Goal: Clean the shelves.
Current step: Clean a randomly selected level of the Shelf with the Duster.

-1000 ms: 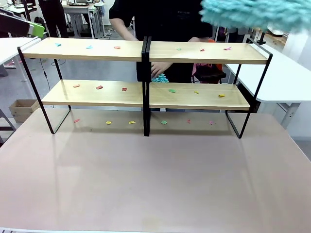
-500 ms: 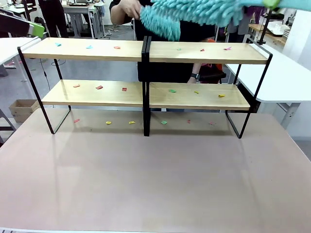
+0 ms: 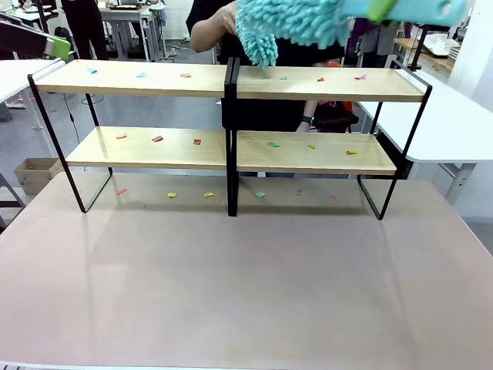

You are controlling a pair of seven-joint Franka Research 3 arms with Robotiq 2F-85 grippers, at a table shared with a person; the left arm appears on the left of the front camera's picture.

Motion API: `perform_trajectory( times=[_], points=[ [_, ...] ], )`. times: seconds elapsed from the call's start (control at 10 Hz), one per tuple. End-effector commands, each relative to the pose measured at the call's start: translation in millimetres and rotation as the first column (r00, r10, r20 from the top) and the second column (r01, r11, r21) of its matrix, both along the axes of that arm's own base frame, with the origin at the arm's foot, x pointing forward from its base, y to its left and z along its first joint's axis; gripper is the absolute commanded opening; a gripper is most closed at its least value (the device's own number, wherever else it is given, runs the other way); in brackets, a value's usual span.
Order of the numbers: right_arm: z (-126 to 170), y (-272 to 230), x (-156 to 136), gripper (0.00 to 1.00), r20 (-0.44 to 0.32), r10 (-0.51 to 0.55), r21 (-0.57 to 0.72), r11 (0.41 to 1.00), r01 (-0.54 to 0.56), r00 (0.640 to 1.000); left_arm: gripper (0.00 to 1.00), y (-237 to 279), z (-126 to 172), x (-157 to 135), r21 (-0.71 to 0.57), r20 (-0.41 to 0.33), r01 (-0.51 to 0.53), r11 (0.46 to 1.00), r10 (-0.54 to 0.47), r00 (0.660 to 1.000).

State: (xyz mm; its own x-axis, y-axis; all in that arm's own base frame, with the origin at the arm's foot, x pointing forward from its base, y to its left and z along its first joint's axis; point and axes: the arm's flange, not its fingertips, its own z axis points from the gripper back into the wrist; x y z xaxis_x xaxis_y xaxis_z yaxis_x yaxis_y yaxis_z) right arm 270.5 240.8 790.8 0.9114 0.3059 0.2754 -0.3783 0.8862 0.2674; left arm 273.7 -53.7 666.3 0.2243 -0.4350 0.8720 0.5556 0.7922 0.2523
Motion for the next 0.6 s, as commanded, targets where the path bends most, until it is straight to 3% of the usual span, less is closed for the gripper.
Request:
perform_trajectory(
  times=[0.0,0.1,0.2,0.3,0.4,0.5],
  points=[
    [20.4,12.5,16.9,0.12,-0.033,0.095,-0.072,0.993,-0.097,0.995,1.0,0.6,-0.6,0.2,-0.002,0.001,0.001,1.0,-0.001,1.0],
    [23.4,-53.7,-8.7,0.12,-0.116,0.235,0.069,0.971,-0.229,0.965,1.0,0.6,-0.6,0.2,-0.002,0.001,0.001,1.0,-0.001,1.0],
    [18.7,-127.2,-55.4,0.12,-0.062,0.36,0.221,0.915,-0.339,0.931,1.0,0.6,-0.6,0.2,-0.002,0.001,0.001,1.0,-0.001,1.0],
    [1.5,-187.4,-98.6,0.12,-0.082,0.37,0.28,0.9,-0.335,0.925,1.0,0.6,-0.6,0.2,-0.002,0.001,0.001,1.0,-0.001,1.0],
    [-20.6,-232.4,-133.6,0.12,-0.065,0.487,0.325,0.836,-0.443,0.871,1.0,0.6,-0.6,0.2,-0.002,0.001,0.001,1.0,-0.001,1.0],
    [-43.8,-255.0,-149.3,0.12,-0.144,0.491,0.376,0.83,-0.411,0.859,1.0,0.6,-0.6,0.2,-0.002,0.001,0.001,1.0,-0.001,1.0]
  ],
)
